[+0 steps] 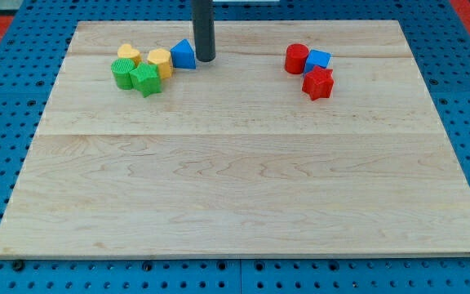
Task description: Push the blue triangle to the top left
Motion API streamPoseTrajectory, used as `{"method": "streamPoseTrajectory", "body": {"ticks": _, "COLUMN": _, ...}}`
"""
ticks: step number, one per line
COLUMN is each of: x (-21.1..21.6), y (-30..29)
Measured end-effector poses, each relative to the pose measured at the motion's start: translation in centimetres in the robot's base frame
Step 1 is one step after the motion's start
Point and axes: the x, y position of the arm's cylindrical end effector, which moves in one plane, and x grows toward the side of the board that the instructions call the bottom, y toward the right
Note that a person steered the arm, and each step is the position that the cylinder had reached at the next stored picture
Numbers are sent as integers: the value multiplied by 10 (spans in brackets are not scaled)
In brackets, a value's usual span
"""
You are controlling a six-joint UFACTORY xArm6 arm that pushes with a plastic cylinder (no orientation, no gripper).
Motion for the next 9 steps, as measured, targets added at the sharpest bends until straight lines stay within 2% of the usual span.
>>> {"method": "streamPoseTrajectory", "body": {"ticks": 1, "x": 17, "y": -16}}
{"method": "streamPoseTrajectory", "body": {"ticks": 2, "x": -23, "y": -55}}
{"method": "streamPoseTrajectory", "body": {"ticks": 5, "x": -62, "y": -16}}
{"method": "streamPoseTrajectory", "body": {"ticks": 9, "x": -59, "y": -60}}
